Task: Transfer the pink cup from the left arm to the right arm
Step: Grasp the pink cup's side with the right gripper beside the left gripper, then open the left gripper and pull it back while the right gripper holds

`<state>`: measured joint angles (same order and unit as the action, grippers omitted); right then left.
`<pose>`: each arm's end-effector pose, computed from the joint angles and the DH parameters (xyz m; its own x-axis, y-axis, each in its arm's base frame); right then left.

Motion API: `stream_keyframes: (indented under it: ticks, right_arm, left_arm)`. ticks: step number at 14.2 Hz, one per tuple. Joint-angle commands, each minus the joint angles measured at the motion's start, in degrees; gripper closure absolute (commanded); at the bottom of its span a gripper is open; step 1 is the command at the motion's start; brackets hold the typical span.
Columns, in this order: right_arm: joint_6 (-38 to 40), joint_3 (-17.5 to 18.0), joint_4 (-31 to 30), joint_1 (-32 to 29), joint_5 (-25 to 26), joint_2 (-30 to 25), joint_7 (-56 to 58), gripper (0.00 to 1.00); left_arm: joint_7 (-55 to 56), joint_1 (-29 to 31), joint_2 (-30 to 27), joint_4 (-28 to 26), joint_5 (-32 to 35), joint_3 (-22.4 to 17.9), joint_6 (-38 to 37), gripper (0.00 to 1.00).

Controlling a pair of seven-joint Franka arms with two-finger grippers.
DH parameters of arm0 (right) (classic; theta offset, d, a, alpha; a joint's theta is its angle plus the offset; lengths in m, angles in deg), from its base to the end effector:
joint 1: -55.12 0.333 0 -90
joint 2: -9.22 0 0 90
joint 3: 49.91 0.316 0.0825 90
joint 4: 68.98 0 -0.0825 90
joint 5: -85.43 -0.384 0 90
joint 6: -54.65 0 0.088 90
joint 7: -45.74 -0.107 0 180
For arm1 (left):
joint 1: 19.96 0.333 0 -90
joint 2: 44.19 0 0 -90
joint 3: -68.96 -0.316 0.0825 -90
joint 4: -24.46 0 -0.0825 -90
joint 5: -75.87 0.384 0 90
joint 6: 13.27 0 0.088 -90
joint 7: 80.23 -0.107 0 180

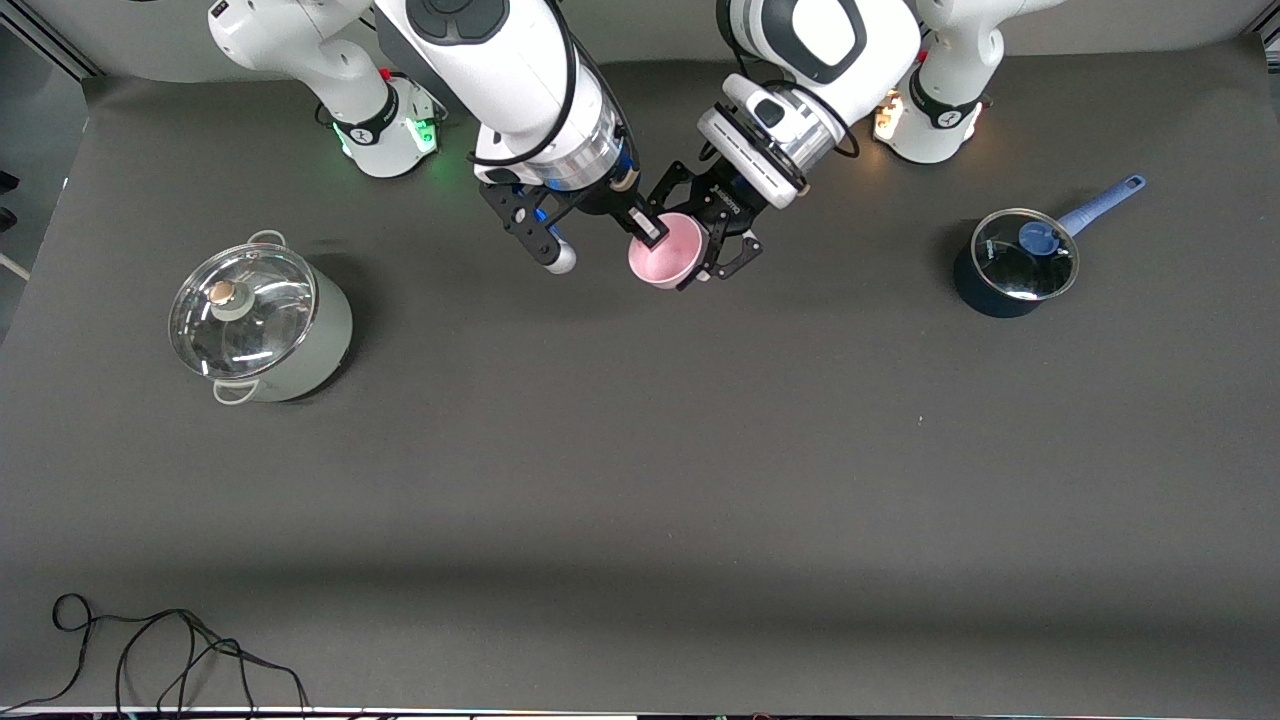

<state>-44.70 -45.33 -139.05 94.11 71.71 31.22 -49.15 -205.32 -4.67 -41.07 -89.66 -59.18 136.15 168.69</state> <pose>0.4871 0.4779 0.5726 0.5878 -0.7606 -0.2754 -0.8044 -0.5858 -0.0989 0.3877 -0.3793 0.4510 0.4420 -0.2113 0.8718 -0.7066 -0.6807 0.1933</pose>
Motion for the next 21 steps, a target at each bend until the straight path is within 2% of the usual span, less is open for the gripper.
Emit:
stream_keyframes:
  ticks: [1,2,3,8,13,15,21]
  right_arm:
    - [1.0,-0.6,1.8,0.5,-1.0,0.8,1.1,1.00]
    - [1.1,-0.7,1.8,0.4,-1.0,0.8,1.1,1.00]
    - [1.1,-0.7,1.8,0.2,-0.9,0.7,1.2,1.00]
    - [3.1,-1.6,1.3,-1.8,-0.6,-0.3,11.3,1.00]
    - [14.2,-2.9,0.8,-8.8,-0.5,-4.2,28.6,1.00]
    - [17.9,-6.0,0.1,-10.5,-0.5,-6.3,37.7,1.00]
    - [24.7,-21.3,-2.8,-10.5,0.2,-12.1,65.6,1.00]
  left_arm:
    - [0.5,-0.1,0.1,1.0,-1.0,-0.6,1.3,0.27]
    - [0.5,0.0,0.1,1.0,-1.0,-0.6,1.4,0.19]
    - [0.5,0.0,0.1,1.1,-1.0,-0.6,1.7,0.00]
    - [0.6,0.6,0.6,1.2,-0.9,-1.0,2.1,0.00]
    - [0.4,2.8,4.9,0.9,-0.6,-2.9,2.2,0.00]
    - [0.2,2.8,6.8,0.8,1.3,-4.4,2.6,0.00]
    - [-2.5,2.8,14.0,1.3,4.7,-12.0,2.9,0.00]
